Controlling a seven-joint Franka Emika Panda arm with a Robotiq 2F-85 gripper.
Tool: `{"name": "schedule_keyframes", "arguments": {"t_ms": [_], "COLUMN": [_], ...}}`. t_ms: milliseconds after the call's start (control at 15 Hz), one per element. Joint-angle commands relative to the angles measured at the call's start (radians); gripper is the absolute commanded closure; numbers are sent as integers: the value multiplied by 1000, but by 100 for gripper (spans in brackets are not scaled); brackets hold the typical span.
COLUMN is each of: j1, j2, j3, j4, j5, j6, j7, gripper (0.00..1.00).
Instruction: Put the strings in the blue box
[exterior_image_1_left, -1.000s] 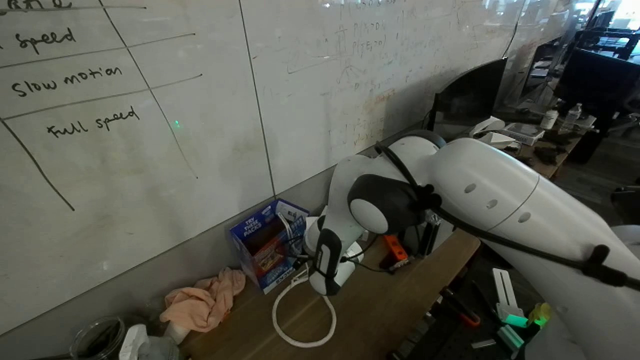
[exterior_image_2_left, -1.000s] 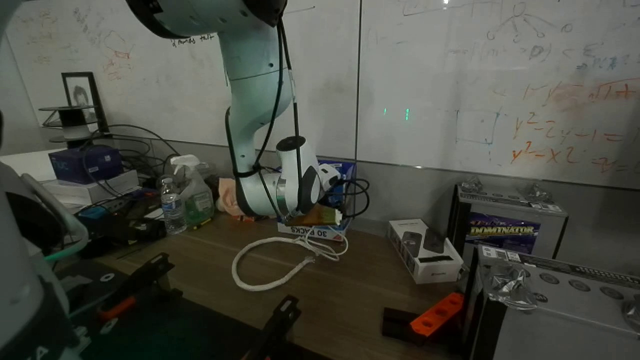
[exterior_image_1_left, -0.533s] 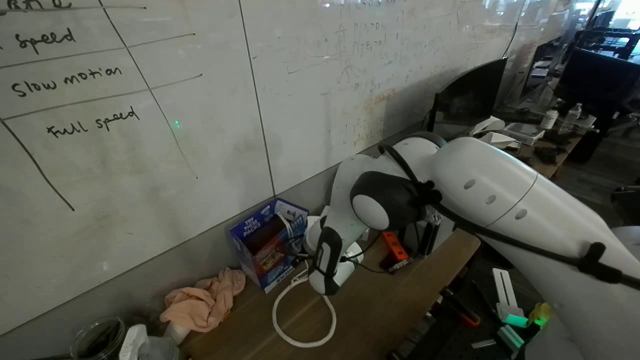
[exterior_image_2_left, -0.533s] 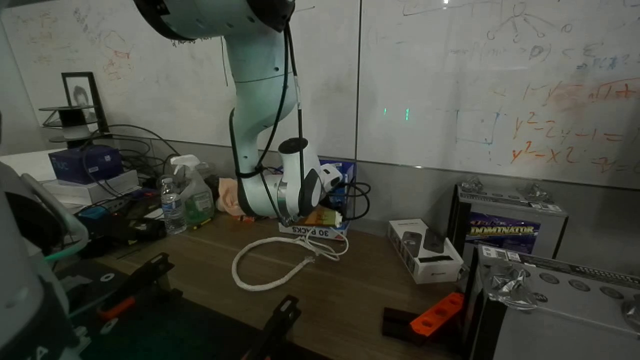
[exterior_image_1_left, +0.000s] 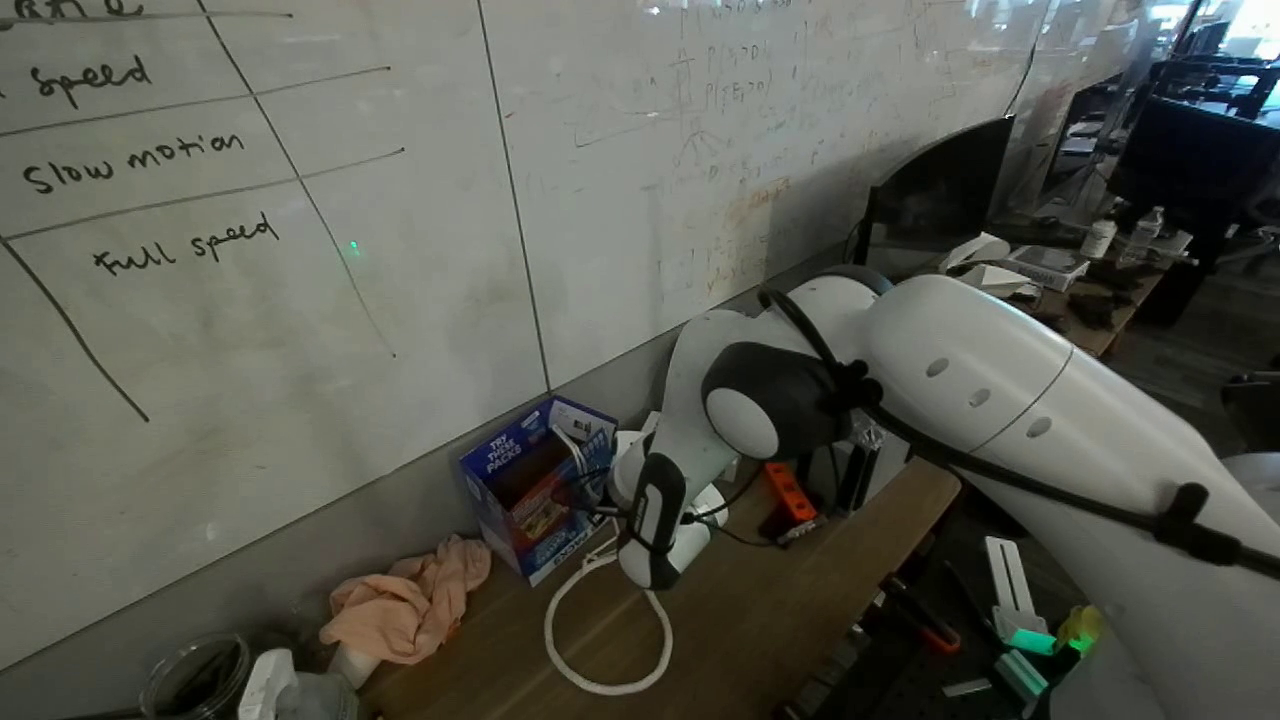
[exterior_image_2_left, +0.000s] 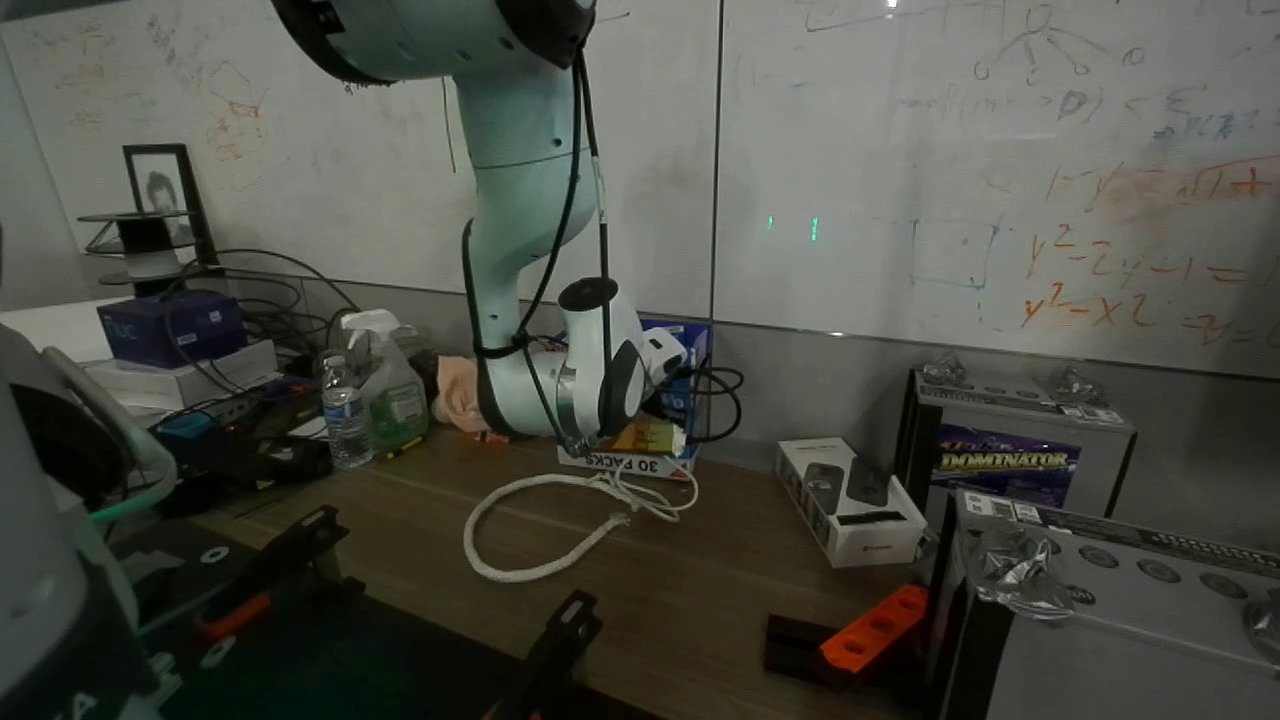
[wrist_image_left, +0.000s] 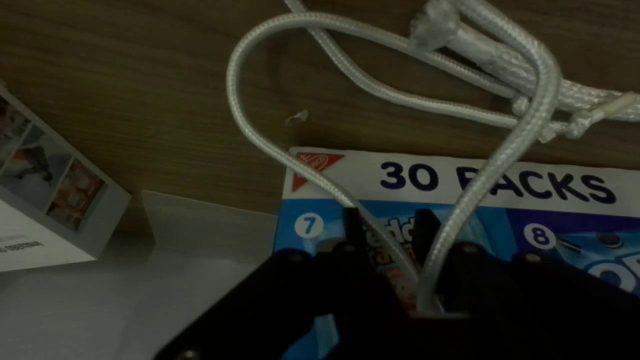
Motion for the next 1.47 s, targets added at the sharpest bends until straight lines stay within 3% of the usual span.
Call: {"name": "schedule_keyframes", "arguments": {"t_ms": [0, 200, 400, 867, 1133, 1400], "j1": [-10, -13, -12, 27, 107, 334], "j2": [15, 7, -27, -293, -461, -587], "j3": [12, 15, 14, -9, -68, -260], "j4": [27, 22, 2, -140, -212, -221], "j5": [21, 19, 17, 51, 141, 318], "j6": [30, 24, 15, 4, -10, -35], "j7": [-8, -8, -9, -4, -12, -34], "gripper": [95, 100, 95, 95, 95, 95]}}
